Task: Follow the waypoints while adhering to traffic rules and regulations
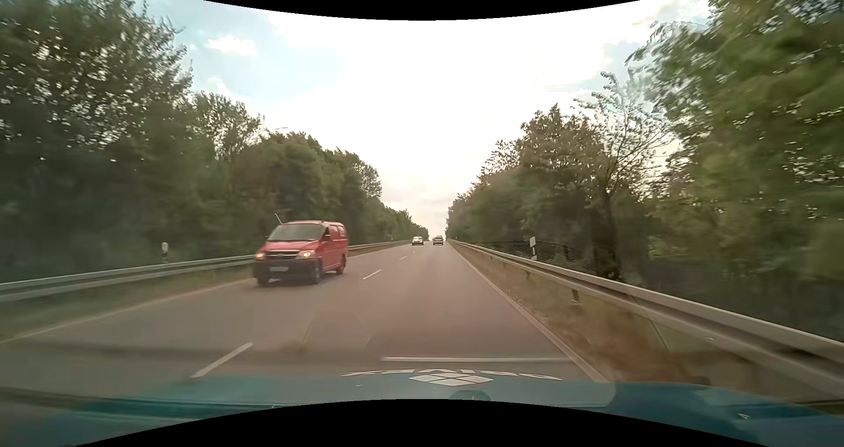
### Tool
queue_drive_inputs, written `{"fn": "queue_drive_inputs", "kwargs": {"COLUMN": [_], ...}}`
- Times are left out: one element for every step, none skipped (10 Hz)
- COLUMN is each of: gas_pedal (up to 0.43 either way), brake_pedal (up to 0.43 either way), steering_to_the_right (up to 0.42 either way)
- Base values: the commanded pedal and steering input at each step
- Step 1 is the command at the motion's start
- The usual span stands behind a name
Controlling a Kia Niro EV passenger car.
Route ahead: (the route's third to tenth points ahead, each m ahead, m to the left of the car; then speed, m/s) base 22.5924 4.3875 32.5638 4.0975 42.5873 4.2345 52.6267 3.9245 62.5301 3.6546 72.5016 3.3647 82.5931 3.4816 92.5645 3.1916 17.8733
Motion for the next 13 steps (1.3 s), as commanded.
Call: {"fn": "queue_drive_inputs", "kwargs": {"gas_pedal": [0.240, 0.240, 0.240, 0.240, 0.240, 0.240, 0.240, 0.240, 0.240, 0.240, 0.240, 0.240, 0.240], "brake_pedal": [0.000, 0.000, 0.000, 0.000, 0.000, 0.000, 0.000, 0.000, 0.000, 0.000, 0.000, 0.000, 0.000], "steering_to_the_right": [0.002, 0.001, 0.001, 0.000, 0.000, 0.000, -0.001, -0.001, -0.001, -0.001, -0.001, -0.001, -0.001]}}
